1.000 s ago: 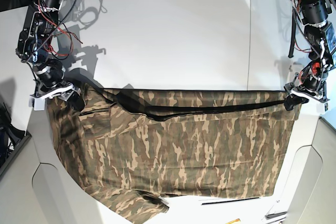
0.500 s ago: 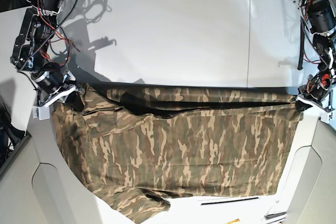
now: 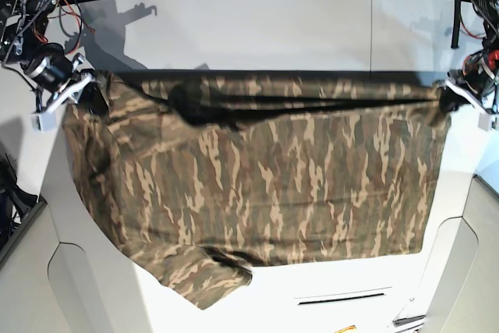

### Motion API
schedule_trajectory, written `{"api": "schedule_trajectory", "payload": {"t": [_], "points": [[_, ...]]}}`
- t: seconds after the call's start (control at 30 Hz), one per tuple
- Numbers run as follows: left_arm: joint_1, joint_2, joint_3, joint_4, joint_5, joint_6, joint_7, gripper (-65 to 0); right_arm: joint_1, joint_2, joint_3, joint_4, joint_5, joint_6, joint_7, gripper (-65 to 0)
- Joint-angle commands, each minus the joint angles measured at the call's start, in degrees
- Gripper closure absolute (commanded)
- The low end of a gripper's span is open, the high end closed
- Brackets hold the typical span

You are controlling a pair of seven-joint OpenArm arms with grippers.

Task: Fold the T-shirt properly
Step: 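Lay the folded hem down and open both grippers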

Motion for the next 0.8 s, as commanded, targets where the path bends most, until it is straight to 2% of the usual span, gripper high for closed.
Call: {"api": "schedule_trajectory", "payload": {"t": [0.0, 0.17, 0.33, 0.4, 0.5, 0.57, 0.63, 0.67, 0.77], "points": [[1.5, -1.5, -0.9, 2.4, -0.6, -0.2, -1.2, 0.0, -0.7, 1.6, 0.4, 1.7, 1.4, 0.4, 1.1, 0.0], [10.4, -0.7, -3.5, 9.6, -3.0, -0.2, -1.1, 0.0, -6.8, 4.5, 0.5, 5.1, 1.7, 0.4, -0.1, 0.0], [16.7, 3.5, -7.5, 15.8, -3.0, -0.3, -0.8, 0.0, -11.5, 6.4, 1.1, 6.0, 1.7, 0.4, -0.1, 0.0], [18.5, 5.1, -8.6, 16.8, -3.6, -1.2, -0.5, 0.0, -12.7, 6.8, 1.8, 6.0, 1.7, 0.4, -0.1, 0.0], [19.9, 7.1, -9.2, 17.0, -5.3, -4.2, -0.5, 0.0, -13.1, 6.8, 3.1, 6.0, 1.7, 0.3, 0.3, 0.0], [20.2, 8.2, -9.2, 17.0, -5.5, -4.6, -0.5, 0.0, -13.0, 6.8, 3.6, 6.0, 1.7, 0.3, 0.7, 0.0], [20.1, 8.9, -9.2, 17.0, -5.5, -4.6, -0.5, -8.3, -13.1, 6.7, 3.6, 6.0, 1.6, 0.3, 1.6, 0.0], [20.1, 8.8, -9.2, 17.0, -5.5, -4.5, -0.5, -12.9, -13.0, 6.7, 3.6, 6.0, 1.3, 0.3, 2.4, -1.7], [20.1, 8.8, -9.3, 17.0, -5.4, -4.5, -0.5, -18.3, -13.0, 6.6, 3.6, 6.0, -1.8, 0.3, 7.3, -24.3]]}}
